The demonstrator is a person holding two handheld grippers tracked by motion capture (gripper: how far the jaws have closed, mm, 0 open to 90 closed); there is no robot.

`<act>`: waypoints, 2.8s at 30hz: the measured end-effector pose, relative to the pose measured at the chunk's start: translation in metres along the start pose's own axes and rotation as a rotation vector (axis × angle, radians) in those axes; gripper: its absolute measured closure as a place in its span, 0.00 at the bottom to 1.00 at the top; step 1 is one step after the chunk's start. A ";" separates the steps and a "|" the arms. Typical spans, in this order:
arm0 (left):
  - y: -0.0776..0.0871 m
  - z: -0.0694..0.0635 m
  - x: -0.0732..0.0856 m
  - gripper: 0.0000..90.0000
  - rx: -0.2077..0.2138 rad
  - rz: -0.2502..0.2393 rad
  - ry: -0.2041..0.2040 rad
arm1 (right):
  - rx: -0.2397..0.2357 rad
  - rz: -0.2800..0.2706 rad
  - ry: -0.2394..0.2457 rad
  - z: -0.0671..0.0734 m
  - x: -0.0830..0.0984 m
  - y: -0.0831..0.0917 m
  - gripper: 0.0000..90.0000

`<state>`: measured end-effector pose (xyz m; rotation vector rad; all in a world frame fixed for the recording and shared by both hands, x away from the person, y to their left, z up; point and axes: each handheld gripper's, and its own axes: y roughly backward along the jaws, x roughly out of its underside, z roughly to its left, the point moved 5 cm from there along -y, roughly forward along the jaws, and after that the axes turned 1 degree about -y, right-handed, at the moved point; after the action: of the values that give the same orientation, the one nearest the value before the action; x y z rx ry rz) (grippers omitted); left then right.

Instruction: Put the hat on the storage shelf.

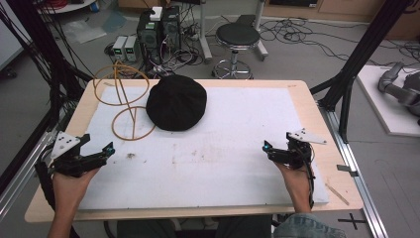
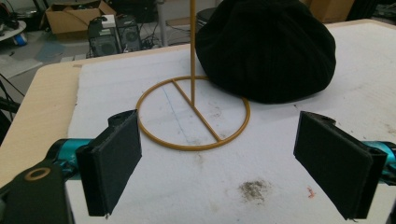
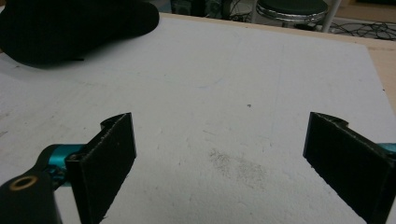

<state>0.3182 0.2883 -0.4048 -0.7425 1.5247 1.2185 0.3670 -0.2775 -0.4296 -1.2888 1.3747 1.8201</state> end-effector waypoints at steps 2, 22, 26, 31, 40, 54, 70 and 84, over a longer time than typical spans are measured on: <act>0.001 0.001 0.000 0.17 0.000 0.001 -0.001 | 0.002 -0.005 0.004 0.001 0.000 0.001 0.10; 0.001 -0.001 -0.002 0.17 -0.001 0.000 0.000 | -0.001 -0.016 0.012 0.003 -0.003 0.002 0.10; 0.002 -0.002 -0.003 0.17 0.002 -0.003 -0.005 | 0.001 -0.024 0.010 0.002 -0.004 0.003 0.10; 0.001 -0.002 -0.002 0.17 0.005 0.000 -0.001 | -0.001 -0.033 0.009 0.004 -0.007 0.005 0.10; 0.002 -0.002 -0.004 0.17 0.009 -0.005 -0.001 | -0.018 -0.047 0.014 0.011 -0.018 0.004 0.10; 0.001 -0.003 -0.004 0.17 0.025 -0.005 0.007 | -0.075 -0.076 0.086 0.042 -0.076 -0.021 0.10; 0.002 0.000 -0.004 0.17 0.024 -0.008 0.017 | -0.155 -0.076 0.142 0.078 -0.135 -0.057 0.10; 0.005 0.002 -0.006 0.17 0.026 -0.019 0.019 | -0.199 -0.074 0.197 0.109 -0.190 -0.089 0.10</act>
<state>0.3165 0.2912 -0.3975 -0.7510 1.5428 1.1784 0.4783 -0.1195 -0.2940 -1.6377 1.2492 1.8571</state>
